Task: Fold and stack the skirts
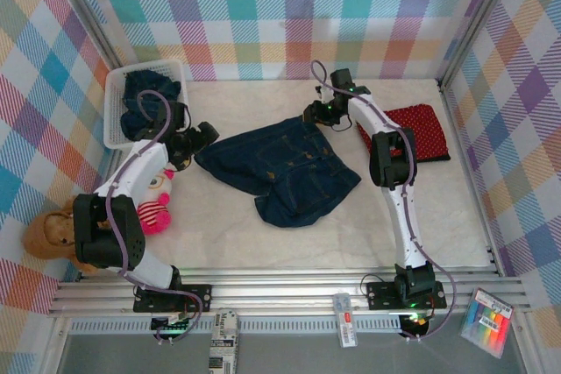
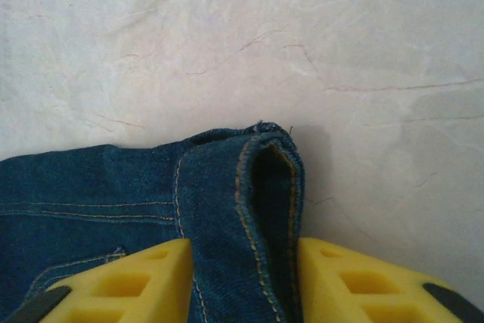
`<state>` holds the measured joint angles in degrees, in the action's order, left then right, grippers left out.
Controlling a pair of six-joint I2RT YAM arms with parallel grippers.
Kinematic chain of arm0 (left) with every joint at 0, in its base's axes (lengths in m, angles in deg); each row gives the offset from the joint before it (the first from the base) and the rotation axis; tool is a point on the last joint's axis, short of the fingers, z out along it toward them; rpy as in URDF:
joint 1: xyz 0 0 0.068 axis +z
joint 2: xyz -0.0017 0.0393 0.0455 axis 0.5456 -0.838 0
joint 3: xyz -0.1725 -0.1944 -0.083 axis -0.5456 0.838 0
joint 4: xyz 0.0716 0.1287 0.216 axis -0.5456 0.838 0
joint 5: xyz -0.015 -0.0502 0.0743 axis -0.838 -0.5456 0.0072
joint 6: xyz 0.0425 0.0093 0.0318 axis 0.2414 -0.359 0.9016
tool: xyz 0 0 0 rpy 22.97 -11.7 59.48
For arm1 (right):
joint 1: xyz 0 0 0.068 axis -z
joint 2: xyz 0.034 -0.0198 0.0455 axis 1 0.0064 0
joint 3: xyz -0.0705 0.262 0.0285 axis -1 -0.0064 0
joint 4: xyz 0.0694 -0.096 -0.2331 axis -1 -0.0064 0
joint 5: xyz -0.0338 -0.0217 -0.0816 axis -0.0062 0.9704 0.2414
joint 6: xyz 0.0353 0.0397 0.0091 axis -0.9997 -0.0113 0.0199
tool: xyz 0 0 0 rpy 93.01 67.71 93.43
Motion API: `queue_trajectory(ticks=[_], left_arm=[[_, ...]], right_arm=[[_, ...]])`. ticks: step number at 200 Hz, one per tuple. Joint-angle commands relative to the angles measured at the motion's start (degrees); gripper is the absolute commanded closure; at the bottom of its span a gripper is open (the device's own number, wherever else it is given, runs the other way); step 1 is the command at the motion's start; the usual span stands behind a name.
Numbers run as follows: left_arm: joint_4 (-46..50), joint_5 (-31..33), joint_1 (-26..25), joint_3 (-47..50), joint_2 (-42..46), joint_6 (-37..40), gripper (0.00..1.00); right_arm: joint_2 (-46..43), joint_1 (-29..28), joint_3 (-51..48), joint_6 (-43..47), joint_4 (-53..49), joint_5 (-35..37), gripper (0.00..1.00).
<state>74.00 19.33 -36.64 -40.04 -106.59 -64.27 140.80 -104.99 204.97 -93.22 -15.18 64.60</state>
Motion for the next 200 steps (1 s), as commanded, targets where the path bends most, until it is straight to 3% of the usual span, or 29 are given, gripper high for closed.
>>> queue_trajectory(ticks=[1, 98, 200], left_arm=[[-1.08, 0.10, 0.94, 0.86, 0.19, -0.59, 0.00], [-1.43, -1.44, 1.11, 1.04, -1.88, -1.10, 0.00], [-1.37, -2.45, 1.11, 0.98, -3.21, -1.18, 0.00]], right_arm=[[0.24, -0.11, 1.45, -0.51, -1.12, -3.48, 0.62], [-8.82, -0.09, -12.03, -3.06, 8.09, 2.56, 0.53], [-5.60, -0.20, -10.62, -4.05, 8.37, -1.80, 0.58]])
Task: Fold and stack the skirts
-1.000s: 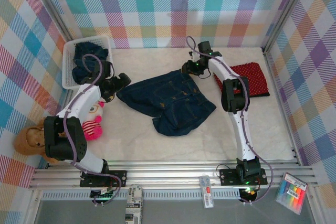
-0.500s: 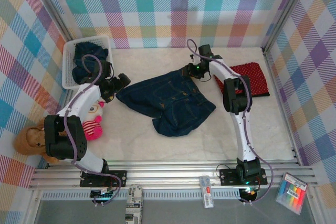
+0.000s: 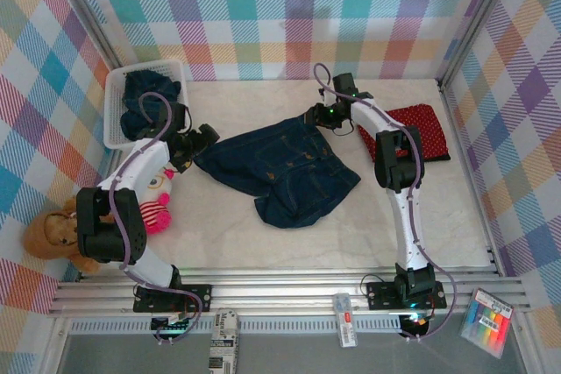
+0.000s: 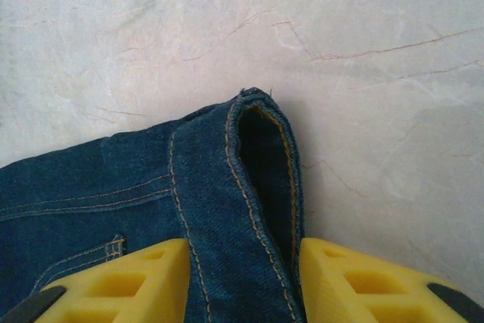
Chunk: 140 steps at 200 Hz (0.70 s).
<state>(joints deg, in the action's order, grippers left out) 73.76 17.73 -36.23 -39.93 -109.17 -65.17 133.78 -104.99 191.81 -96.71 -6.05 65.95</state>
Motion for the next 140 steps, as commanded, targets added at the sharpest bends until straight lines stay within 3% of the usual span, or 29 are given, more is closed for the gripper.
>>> queue_trajectory(ticks=[1, 80, 110, 140], left_arm=[[-1.07, -0.87, 0.70, 0.86, -0.64, -0.24, 0.00], [-1.09, -1.33, 0.70, 0.93, -1.53, -0.33, 0.00], [-1.02, -1.24, 0.70, 1.20, -1.49, -0.23, 0.00], [-1.13, -1.77, 0.70, 1.48, -1.40, -0.41, 0.00]], right_arm=[[1.51, -0.16, 2.63, -0.55, -0.83, -3.23, 0.58], [7.24, -0.13, 11.71, 0.05, -4.87, -5.84, 0.57], [7.07, -0.36, 11.98, -0.40, -4.06, -10.53, 0.70], [2.04, -0.40, 6.95, 0.33, -2.27, -9.56, 1.00]])
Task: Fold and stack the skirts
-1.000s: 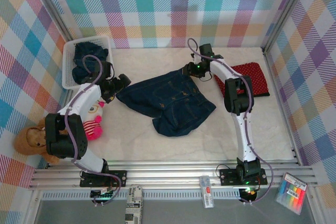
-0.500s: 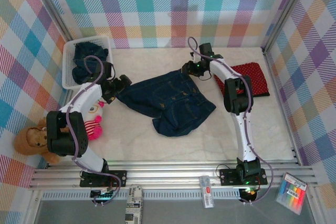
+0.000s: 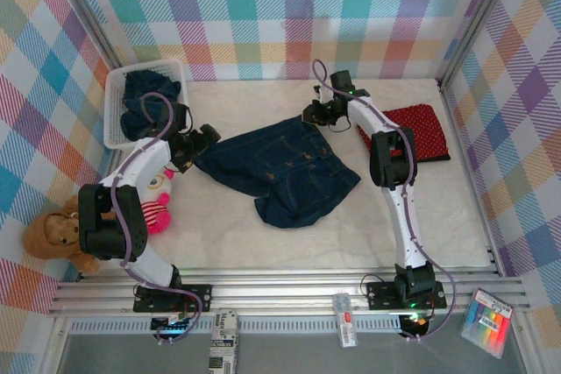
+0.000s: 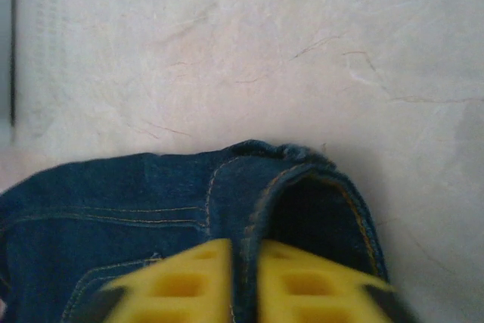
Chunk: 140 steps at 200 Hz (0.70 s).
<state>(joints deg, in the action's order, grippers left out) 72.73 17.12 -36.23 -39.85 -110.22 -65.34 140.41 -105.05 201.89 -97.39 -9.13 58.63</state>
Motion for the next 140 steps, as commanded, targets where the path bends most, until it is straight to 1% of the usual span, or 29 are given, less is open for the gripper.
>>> queue_trajectory(ticks=[1, 17, 30, 54, 69, 82, 103, 125, 140], left_arm=[[-0.09, -1.20, 0.70, 1.38, -0.32, -0.22, 0.00], [-0.16, -2.15, 0.70, 2.08, 0.29, 0.14, 0.00], [-0.66, -3.02, 0.68, 3.33, 1.07, 0.71, 0.00], [-0.06, -2.30, 0.70, 6.03, 1.79, 1.37, 0.00], [-0.51, -2.96, 0.70, 7.36, 1.40, 2.02, 0.00], [-1.73, -4.23, 0.69, 8.03, 0.40, 2.71, 0.03], [-4.53, -4.76, 0.76, 8.02, -2.19, 4.12, 0.07], [-8.25, -6.92, 0.77, 6.41, -5.62, 5.50, 0.16], [-10.50, -6.95, 0.74, 5.31, -7.75, 6.24, 0.23]], right_arm=[[-4.97, -0.32, -3.53, 1.00, 1.02, -2.24, 1.00], [-12.36, 0.46, -12.17, 0.71, 6.20, -3.18, 1.00], [-18.46, 1.42, -21.08, 0.89, 10.00, -4.79, 1.00], [-26.76, 3.09, -34.40, 2.64, 12.03, -5.93, 1.00], [-29.39, 3.71, -40.17, 4.56, 11.95, -5.06, 1.00], [-30.13, 4.03, -42.91, 4.57, 11.86, -4.31, 1.00], [-29.99, 4.13, -44.56, 3.42, 12.46, -4.08, 1.00], [-29.39, 4.08, -44.89, 1.66, 14.06, -4.28, 1.00], [-29.02, 4.08, -44.72, 0.62, 14.97, -4.60, 1.00]])
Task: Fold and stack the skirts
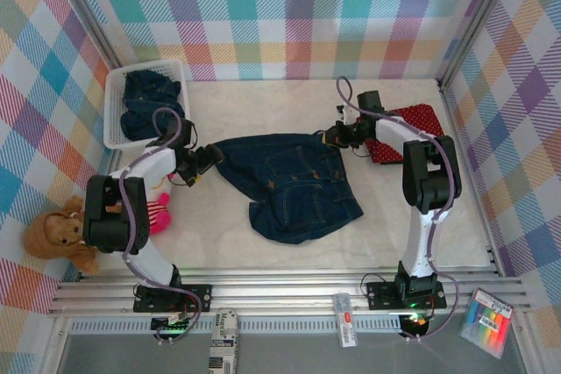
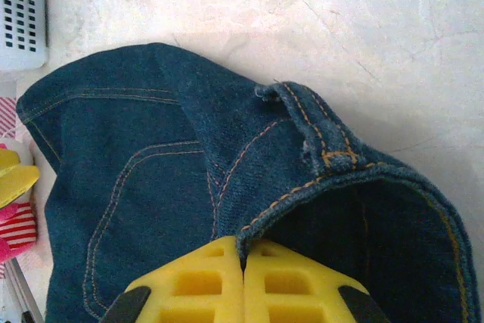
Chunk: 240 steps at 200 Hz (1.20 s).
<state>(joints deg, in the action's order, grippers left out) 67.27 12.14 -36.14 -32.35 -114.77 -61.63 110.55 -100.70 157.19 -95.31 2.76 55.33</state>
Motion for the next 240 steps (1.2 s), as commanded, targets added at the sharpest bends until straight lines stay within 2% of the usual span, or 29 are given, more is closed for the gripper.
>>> queue_trajectory(ticks=[1, 37, 51, 81, 104, 123, 140, 154, 191, 240], left_arm=[[-5.15, -1.97, 0.67, -2.31, -3.39, 2.55, 0.23], [-6.40, -1.61, 0.79, -5.90, -7.38, 4.70, 0.43], [-6.41, -1.97, 0.77, -6.79, -7.95, 5.17, 0.46], [-6.41, -1.89, 0.79, -8.05, -8.71, 5.66, 0.69], [-6.43, -1.49, 0.79, -9.12, -9.45, 6.10, 0.72], [-6.31, -1.44, 0.79, -9.89, -10.14, 6.19, 0.84], [-6.25, -0.56, 0.81, -10.41, -10.71, 6.36, 0.86], [-5.96, -0.04, 0.80, -10.75, -10.83, 6.54, 1.00], [-5.87, -0.64, 0.79, -9.03, -3.13, 6.96, 1.00], [0.57, -6.77, 4.19, -14.60, 14.61, 6.22, 1.00]], right_arm=[[0.84, -0.27, -0.02, -1.49, 3.15, -1.30, 1.00], [1.02, -0.25, 0.16, -2.13, 3.83, -1.40, 1.00], [1.02, -0.27, 0.07, -2.21, 3.88, -1.30, 1.00], [1.20, -0.26, -0.10, -2.62, 4.31, -1.40, 1.00], [1.34, -0.27, -0.10, -2.91, 4.60, -1.53, 1.00], [1.31, -0.26, -0.19, -3.04, 4.98, -1.66, 1.00], [1.04, -0.27, -0.57, -3.28, 5.65, -1.81, 1.00], [0.18, -0.22, -1.25, -3.49, 6.73, -2.09, 1.00], [-9.06, 2.09, -6.26, -5.35, 13.35, -4.38, 1.00], [-25.92, 10.94, -11.00, -14.38, 25.29, -8.39, 1.00]])
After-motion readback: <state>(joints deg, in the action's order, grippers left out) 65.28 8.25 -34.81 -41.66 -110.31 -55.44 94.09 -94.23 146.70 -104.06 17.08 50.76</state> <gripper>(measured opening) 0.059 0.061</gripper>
